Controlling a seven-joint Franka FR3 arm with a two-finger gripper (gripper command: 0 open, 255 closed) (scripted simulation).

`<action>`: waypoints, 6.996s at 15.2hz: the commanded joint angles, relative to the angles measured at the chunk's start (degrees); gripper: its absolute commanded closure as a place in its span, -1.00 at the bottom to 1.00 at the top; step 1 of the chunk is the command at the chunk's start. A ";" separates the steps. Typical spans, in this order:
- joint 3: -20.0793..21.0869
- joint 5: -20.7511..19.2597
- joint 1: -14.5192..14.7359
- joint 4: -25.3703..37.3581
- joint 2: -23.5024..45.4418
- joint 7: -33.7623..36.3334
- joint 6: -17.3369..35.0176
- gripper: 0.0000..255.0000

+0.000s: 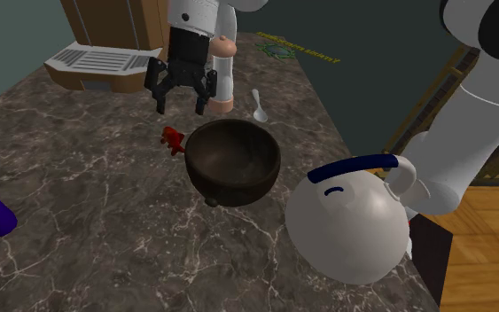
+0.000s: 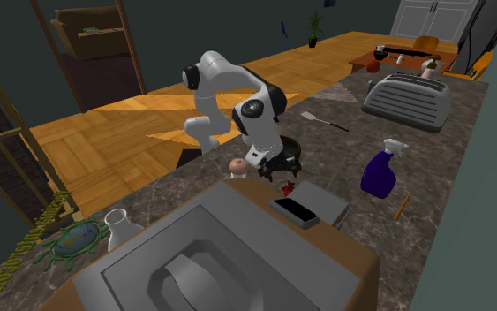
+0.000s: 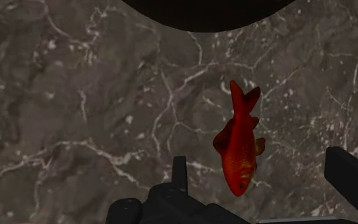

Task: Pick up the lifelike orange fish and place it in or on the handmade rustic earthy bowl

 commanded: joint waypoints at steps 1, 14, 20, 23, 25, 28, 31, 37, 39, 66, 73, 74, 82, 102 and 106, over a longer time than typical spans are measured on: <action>0.78 0.44 0.93 4.47 4.44 1.70 0.81 -1.00; 1.56 0.66 2.17 0.49 5.54 1.52 6.27 -1.00; 1.56 0.66 2.17 0.50 5.54 1.52 6.26 1.00; 1.56 0.66 2.17 0.50 5.54 1.52 6.26 1.00; 1.56 0.66 2.17 0.50 5.54 1.52 6.26 1.00; 1.56 0.66 2.17 0.50 5.54 1.52 6.26 -1.00; 2.62 -30.46 15.02 14.83 11.56 28.87 -6.08 -1.00; 1.83 -30.38 15.23 10.18 11.49 28.91 -1.45 -1.00; 1.78 -30.44 15.17 9.08 11.57 28.96 -0.27 -1.00; 1.98 -30.23 15.53 16.62 11.44 28.50 -7.90 1.00; 2.11 -30.48 16.06 23.23 12.31 28.34 -13.68 1.00; 2.13 -30.55 16.17 24.28 12.51 28.33 -14.54 1.00; 2.26 -31.47 17.36 34.13 15.01 28.30 -22.01 1.00; 2.99 -20.22 16.35 3.14 -16.42 29.47 -20.50 1.00; 2.89 -19.90 16.48 -1.01 -17.43 29.28 -17.31 1.00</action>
